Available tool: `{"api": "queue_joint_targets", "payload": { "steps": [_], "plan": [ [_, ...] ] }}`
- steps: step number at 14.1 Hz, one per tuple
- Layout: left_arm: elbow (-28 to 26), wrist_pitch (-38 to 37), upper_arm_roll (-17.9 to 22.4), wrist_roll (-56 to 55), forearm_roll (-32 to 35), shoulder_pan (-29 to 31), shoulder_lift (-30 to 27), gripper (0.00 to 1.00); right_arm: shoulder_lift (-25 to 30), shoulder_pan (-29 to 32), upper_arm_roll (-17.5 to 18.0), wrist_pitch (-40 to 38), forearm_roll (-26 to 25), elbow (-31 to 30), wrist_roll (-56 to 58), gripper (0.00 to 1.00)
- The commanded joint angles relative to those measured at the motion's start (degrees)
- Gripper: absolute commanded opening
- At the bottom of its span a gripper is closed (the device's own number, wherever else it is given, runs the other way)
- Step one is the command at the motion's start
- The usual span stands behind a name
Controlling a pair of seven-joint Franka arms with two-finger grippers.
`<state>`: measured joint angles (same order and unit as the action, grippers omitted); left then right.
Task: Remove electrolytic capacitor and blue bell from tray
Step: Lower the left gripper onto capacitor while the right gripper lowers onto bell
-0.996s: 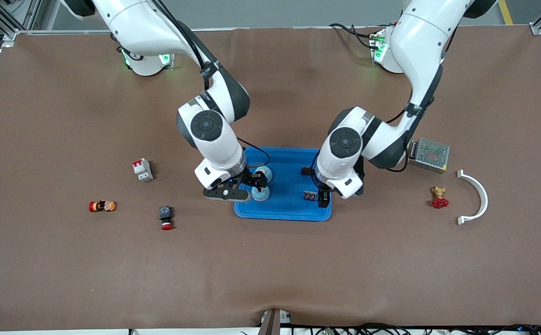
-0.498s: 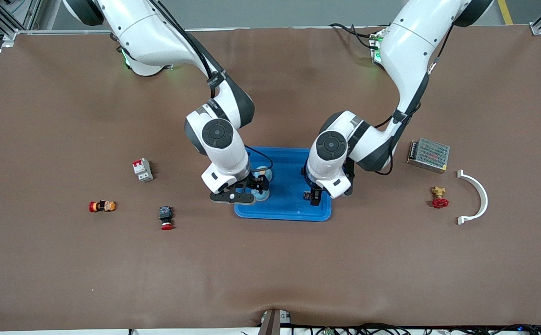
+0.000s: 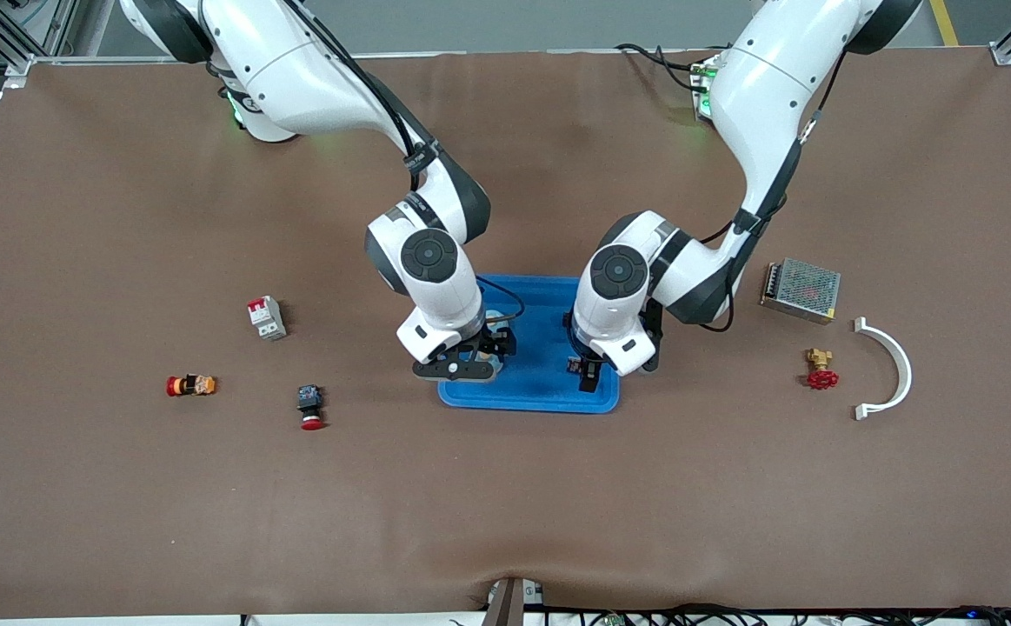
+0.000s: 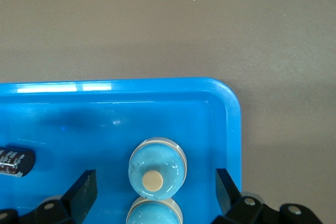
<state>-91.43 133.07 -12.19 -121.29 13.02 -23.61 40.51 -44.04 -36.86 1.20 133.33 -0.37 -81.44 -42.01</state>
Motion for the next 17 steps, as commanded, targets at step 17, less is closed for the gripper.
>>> {"api": "queue_joint_targets", "payload": {
  "steps": [17],
  "plan": [
    [4.3, 1.3, 0.3, 0.6, 2.8, -1.5, 5.5, 1.0, -5.4, -2.1, -0.7, 2.8, -4.1, 2.0, -1.5, 1.0]
  ]
}}
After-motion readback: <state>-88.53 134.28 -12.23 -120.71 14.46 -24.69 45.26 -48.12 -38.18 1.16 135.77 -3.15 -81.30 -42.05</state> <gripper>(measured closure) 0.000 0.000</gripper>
